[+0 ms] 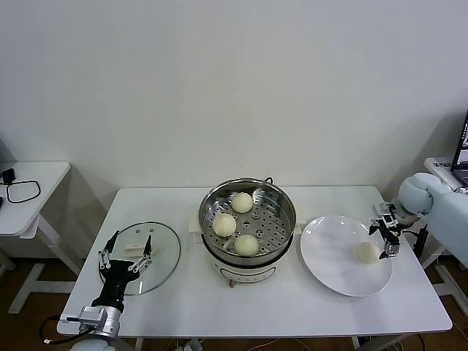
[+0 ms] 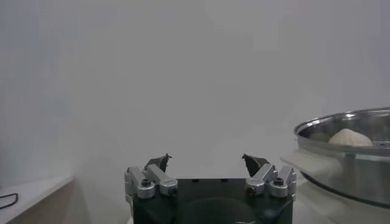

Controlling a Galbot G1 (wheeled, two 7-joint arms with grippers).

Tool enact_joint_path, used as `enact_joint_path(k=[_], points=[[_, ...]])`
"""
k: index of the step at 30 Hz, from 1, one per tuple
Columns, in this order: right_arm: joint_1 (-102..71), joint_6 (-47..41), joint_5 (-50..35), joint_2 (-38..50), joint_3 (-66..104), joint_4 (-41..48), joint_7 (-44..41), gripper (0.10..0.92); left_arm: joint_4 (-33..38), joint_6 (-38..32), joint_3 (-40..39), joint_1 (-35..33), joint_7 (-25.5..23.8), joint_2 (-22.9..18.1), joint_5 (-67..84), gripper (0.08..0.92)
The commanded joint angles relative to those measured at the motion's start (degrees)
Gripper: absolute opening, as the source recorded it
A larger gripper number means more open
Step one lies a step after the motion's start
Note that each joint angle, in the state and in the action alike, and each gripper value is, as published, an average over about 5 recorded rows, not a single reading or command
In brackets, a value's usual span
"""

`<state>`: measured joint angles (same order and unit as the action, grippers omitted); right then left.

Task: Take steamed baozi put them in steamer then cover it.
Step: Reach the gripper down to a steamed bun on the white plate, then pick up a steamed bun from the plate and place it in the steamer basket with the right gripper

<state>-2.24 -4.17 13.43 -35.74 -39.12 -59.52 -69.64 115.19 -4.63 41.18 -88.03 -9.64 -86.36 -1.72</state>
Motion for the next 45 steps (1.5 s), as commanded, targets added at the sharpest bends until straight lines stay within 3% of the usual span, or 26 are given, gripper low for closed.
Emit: enact_joint_path(k=[1,23,29,34,39,45], points=[[-3.8,-0.1,1.9,-1.7,3.6,2.7,1.7,0.823,-0.1,-0.1,-0.2,0.0,0.0,0.0,-0.1,0.823],[-5.4,0.7,3.4,-3.3,5.7,3.5,1.8,0.822,-0.3,0.0,-0.6,0.2,0.1,0.0,-0.3,0.823],[-5.4,0.8,3.3,-3.4,5.7,3.5,1.6,0.711,-0.5,-0.1,-0.6,0.3,0.4,0.0,-0.4,0.823],[-4.6,0.7,2.3,-2.7,5.0,2.5,1.0,0.667,-0.3,-0.1,-0.7,0.3,0.4,0.0,-0.5,0.823],[-0.4,-0.7,-3.0,0.1,0.8,-0.9,-0.4,0.662,-0.2,-0.1,-0.8,0.2,0.4,0.0,-0.5,0.823],[13.5,-5.8,-15.8,6.1,-11.2,-9.4,-2.5,0.662,-0.1,-0.1,-1.2,0.2,0.5,-0.1,-0.6,0.823]])
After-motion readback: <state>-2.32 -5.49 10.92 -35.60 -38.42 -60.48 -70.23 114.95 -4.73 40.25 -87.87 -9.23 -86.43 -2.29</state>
